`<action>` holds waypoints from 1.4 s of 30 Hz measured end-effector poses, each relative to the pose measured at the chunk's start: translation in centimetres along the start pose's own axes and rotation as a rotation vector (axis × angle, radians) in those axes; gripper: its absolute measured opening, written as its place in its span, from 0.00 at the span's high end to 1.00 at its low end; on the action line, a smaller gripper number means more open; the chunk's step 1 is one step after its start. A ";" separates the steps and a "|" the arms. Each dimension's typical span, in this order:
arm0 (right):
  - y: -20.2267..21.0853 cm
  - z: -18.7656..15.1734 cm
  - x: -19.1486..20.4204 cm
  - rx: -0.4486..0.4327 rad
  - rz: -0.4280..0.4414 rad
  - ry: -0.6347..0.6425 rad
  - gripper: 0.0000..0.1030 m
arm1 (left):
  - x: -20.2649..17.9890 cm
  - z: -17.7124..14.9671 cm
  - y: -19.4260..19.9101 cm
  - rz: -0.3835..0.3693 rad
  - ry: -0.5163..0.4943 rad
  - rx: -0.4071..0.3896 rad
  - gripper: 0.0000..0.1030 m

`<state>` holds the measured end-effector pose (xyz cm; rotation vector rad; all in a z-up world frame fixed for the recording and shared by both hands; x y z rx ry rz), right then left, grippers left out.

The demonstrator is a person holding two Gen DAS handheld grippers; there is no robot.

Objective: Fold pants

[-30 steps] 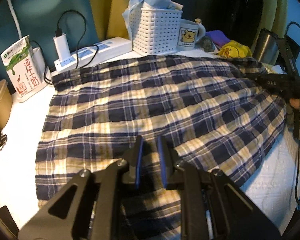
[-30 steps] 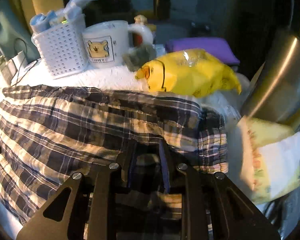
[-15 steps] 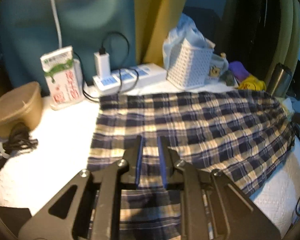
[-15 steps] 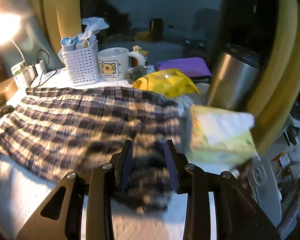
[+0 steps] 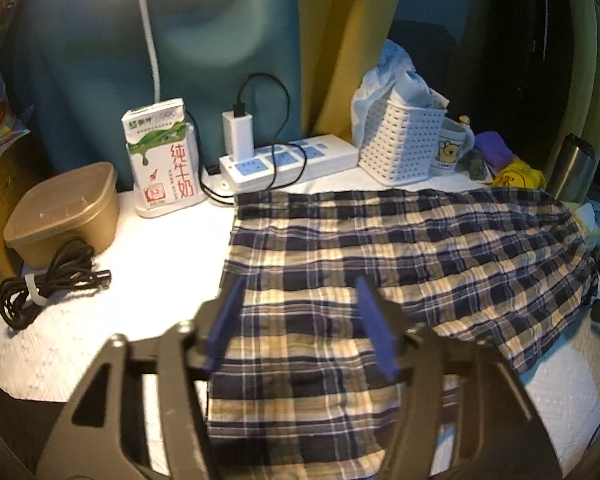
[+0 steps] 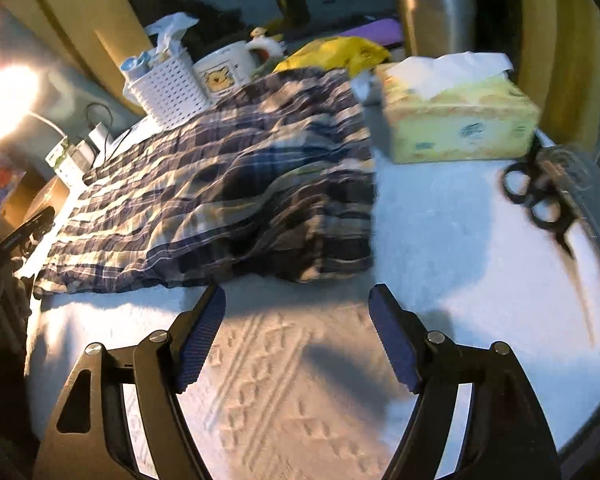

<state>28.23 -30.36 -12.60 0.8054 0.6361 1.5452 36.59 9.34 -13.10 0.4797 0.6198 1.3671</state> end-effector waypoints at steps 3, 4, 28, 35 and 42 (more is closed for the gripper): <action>-0.6 0.8 0.5 -0.010 0.017 -0.017 0.25 | 0.4 0.2 0.2 -0.004 0.013 -0.008 0.35; -0.9 1.3 0.5 -0.012 0.032 -0.040 0.25 | 0.5 0.3 0.3 -0.005 0.019 -0.013 0.35; -2.1 9.0 -0.4 -0.144 0.192 -0.315 0.78 | 3.7 1.1 1.7 0.002 0.138 -0.058 0.34; 1.3 12.4 4.2 -0.228 0.187 -0.156 0.78 | 4.6 1.3 2.0 0.017 0.161 -0.064 0.34; 2.1 14.7 14.4 -0.262 0.247 0.054 0.78 | 6.5 1.7 2.9 0.035 0.198 -0.086 0.34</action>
Point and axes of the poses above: each gripper's, at about its wrist camera, not at the fingertips, and y roughly against the way its jaws point, x to its left, z to its top, the point moved 9 cm from there along -y, roughly the way its jaws point, and after that the axes turned 5 degrees about -z, right-handed, at the moved point
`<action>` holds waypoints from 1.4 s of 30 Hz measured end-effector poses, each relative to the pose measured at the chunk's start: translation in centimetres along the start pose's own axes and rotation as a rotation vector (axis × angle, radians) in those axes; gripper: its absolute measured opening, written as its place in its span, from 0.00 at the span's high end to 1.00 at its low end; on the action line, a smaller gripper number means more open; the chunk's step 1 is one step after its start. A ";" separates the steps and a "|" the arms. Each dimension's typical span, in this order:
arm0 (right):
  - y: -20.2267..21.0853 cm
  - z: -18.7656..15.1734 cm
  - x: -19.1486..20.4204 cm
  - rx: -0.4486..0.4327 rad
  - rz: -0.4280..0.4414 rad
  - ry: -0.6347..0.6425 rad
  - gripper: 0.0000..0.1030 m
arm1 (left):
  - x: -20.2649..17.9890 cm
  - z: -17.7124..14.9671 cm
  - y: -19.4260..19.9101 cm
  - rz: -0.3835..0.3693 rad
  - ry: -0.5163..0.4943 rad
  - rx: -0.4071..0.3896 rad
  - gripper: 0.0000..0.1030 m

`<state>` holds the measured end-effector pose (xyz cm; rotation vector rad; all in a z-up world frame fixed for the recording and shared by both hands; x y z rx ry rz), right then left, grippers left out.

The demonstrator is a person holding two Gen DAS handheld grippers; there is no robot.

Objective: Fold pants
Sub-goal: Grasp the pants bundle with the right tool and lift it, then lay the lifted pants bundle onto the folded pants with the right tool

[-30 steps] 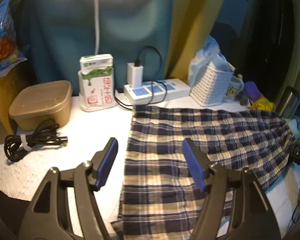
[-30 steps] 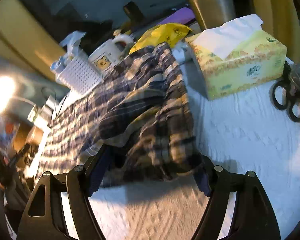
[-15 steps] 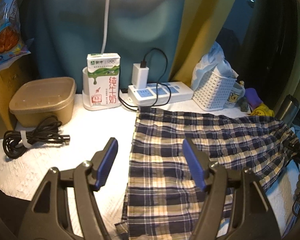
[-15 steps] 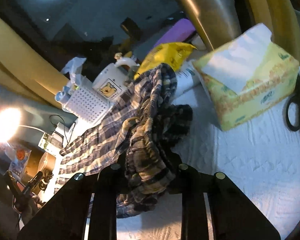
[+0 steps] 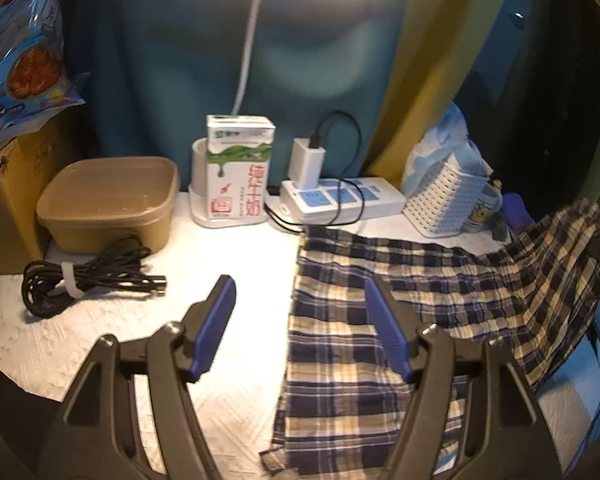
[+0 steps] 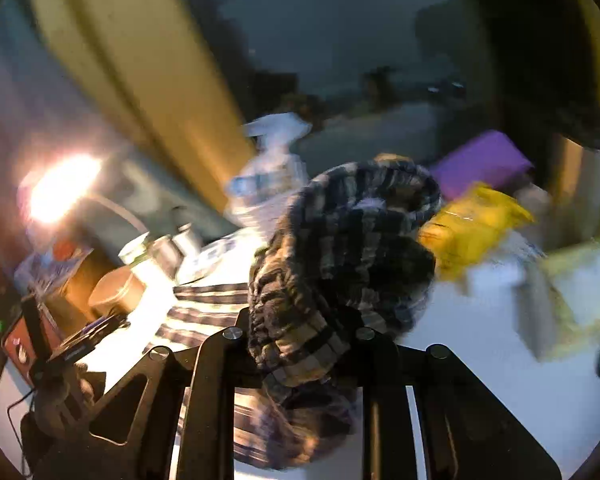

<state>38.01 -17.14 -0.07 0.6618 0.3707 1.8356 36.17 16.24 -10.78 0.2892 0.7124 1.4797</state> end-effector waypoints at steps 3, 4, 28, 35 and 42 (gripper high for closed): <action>-2.5 -0.5 4.8 0.034 0.051 0.070 0.78 | 0.8 0.4 0.4 0.007 0.019 -0.011 0.34; -3.4 -0.8 6.4 0.048 0.069 0.092 0.78 | 1.0 0.5 0.5 0.009 0.025 -0.016 0.34; -11.6 -13.2 23.5 0.313 0.286 0.500 0.37 | 3.2 1.1 1.4 0.029 0.076 -0.033 0.34; -7.5 -8.4 17.3 0.139 0.197 0.519 0.37 | -0.1 0.7 1.0 -0.059 0.004 -0.034 0.34; -9.3 -3.8 9.2 0.051 -0.003 0.511 0.37 | -7.3 -2.9 -2.1 -0.149 -0.240 0.072 0.34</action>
Point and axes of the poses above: each gripper's, at about its wrist camera, not at the fingertips, and y roughly against the way its jaws point, x to its left, z to its top, the point moved 9 cm from there along -y, roughly the way its jaws point, and after that the axes turned 5 degrees about -z, right-handed, at the moved point
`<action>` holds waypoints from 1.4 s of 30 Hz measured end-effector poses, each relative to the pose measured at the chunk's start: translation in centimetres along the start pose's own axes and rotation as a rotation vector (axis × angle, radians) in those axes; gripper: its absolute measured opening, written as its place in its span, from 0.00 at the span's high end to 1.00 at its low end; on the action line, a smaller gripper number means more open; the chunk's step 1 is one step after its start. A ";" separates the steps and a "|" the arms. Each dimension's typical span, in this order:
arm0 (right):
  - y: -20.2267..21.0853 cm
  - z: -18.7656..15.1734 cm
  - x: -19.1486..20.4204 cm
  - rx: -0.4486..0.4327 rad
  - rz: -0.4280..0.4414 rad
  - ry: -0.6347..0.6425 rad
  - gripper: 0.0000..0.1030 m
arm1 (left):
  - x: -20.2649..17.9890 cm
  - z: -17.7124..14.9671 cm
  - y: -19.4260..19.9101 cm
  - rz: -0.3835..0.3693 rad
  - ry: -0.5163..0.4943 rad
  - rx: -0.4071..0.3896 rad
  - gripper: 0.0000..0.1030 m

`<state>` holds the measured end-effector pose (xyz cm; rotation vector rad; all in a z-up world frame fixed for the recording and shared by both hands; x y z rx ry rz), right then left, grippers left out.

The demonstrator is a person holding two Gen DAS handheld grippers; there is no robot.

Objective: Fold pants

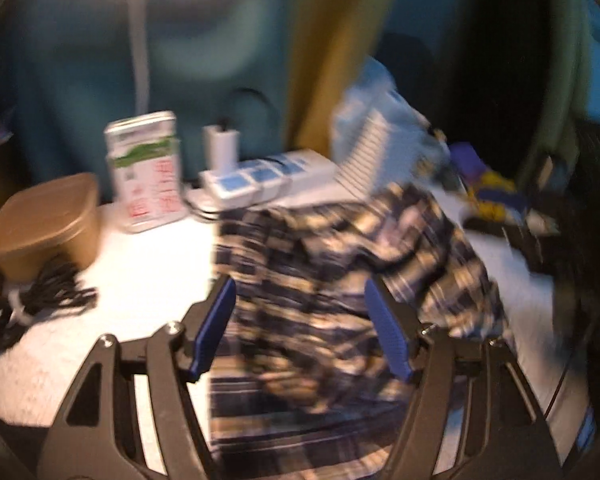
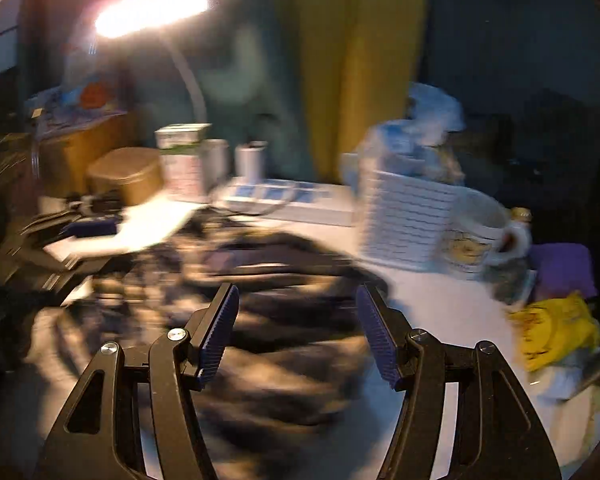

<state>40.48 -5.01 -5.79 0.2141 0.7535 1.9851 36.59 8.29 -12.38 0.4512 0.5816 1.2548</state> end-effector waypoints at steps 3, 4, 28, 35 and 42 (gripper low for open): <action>-1.6 -0.5 -3.2 0.015 -0.018 -0.050 0.37 | -1.3 0.1 -1.0 -0.003 -0.082 0.019 0.34; -2.1 -0.7 -4.1 0.024 -0.013 -0.075 0.37 | -1.2 0.3 -1.3 0.011 -0.088 0.029 0.34; -3.0 -3.3 -5.3 -0.011 0.089 -0.175 0.37 | 2.8 6.0 -4.6 0.104 -0.133 0.064 0.90; -2.9 -1.9 -3.3 -0.016 0.091 -0.072 0.41 | 6.5 2.5 -6.8 0.051 0.029 0.184 0.86; -4.9 0.0 2.5 0.093 0.180 0.207 0.42 | 7.4 2.4 -6.2 0.003 0.091 0.150 0.84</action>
Point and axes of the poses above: each gripper's, at about its wrist camera, not at the fingertips, and y roughly against the way its jaws point, x to its left, z to its top, the point moved 9 cm from there along -y, roughly the way its jaws point, and after that the axes turned 5 degrees about -z, right-handed, at the moved point
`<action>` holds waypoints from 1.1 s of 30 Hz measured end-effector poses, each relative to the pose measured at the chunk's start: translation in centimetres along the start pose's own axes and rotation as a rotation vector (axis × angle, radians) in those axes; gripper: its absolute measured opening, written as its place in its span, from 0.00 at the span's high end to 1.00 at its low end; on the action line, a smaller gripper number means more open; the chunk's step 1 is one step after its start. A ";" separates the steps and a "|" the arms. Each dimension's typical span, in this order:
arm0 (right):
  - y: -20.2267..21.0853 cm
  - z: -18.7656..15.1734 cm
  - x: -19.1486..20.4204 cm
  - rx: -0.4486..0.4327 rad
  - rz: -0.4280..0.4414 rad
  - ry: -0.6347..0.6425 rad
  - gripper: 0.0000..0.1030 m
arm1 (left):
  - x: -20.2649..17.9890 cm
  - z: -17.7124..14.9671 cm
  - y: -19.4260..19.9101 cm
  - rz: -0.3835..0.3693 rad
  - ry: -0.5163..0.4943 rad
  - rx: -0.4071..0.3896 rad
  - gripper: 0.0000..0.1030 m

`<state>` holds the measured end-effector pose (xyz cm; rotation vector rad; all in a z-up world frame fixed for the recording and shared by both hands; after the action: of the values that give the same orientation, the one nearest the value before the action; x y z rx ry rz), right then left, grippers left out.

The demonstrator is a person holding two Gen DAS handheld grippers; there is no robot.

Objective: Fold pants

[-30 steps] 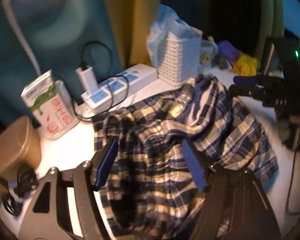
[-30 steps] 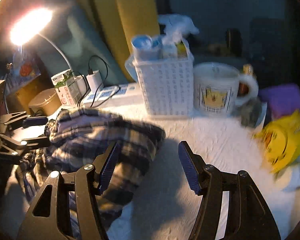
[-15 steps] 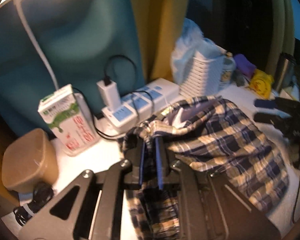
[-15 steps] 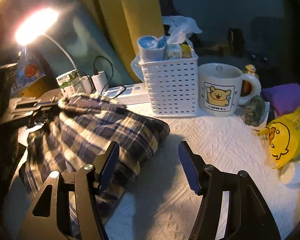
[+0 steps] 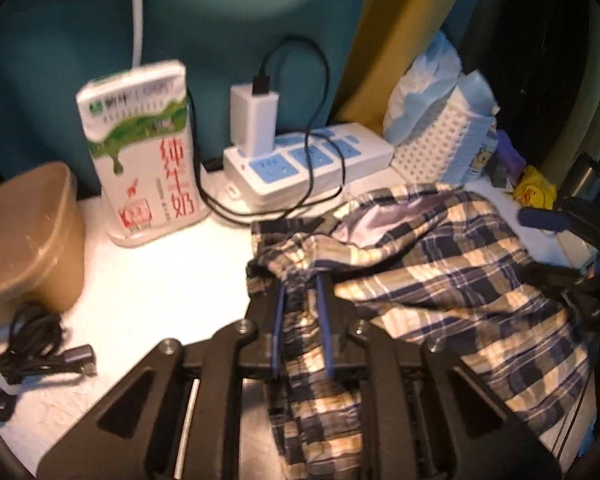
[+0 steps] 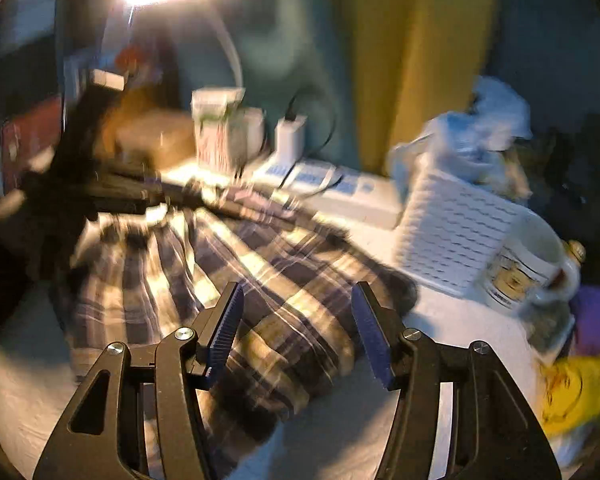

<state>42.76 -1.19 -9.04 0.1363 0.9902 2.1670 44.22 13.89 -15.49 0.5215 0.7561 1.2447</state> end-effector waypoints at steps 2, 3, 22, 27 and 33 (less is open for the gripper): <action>-3.0 -1.2 0.1 0.113 0.018 0.017 0.42 | -0.2 -0.2 -0.6 -0.001 -0.004 0.015 0.83; -3.9 -2.2 0.3 0.165 0.038 0.005 0.42 | -0.4 -0.3 -0.7 -0.002 -0.009 0.014 0.82; 4.7 -3.8 1.6 0.026 0.036 -0.013 0.42 | -8.7 -0.9 5.2 -0.050 -0.197 -0.030 0.77; 1.7 -5.3 5.2 0.110 0.072 0.060 0.42 | -9.5 -5.3 0.3 -0.029 -0.227 0.134 0.78; 3.1 -9.1 4.9 0.127 0.067 0.055 0.42 | -8.1 -7.2 0.8 -0.047 -0.207 0.142 0.77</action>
<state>34.00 -4.92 -14.18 0.1733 1.1707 2.1780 37.17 5.92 -17.79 0.7325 0.6802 1.0795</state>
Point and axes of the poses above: each gripper's, at about its wrist camera, not at the fingertips, and y roughly against the way its jaws point, x to its left, z to its top, the point moved 9 cm from there along -y, roughly the way its jaws point, and after that the axes turned 5 degrees about -z, right-handed, at the moved point
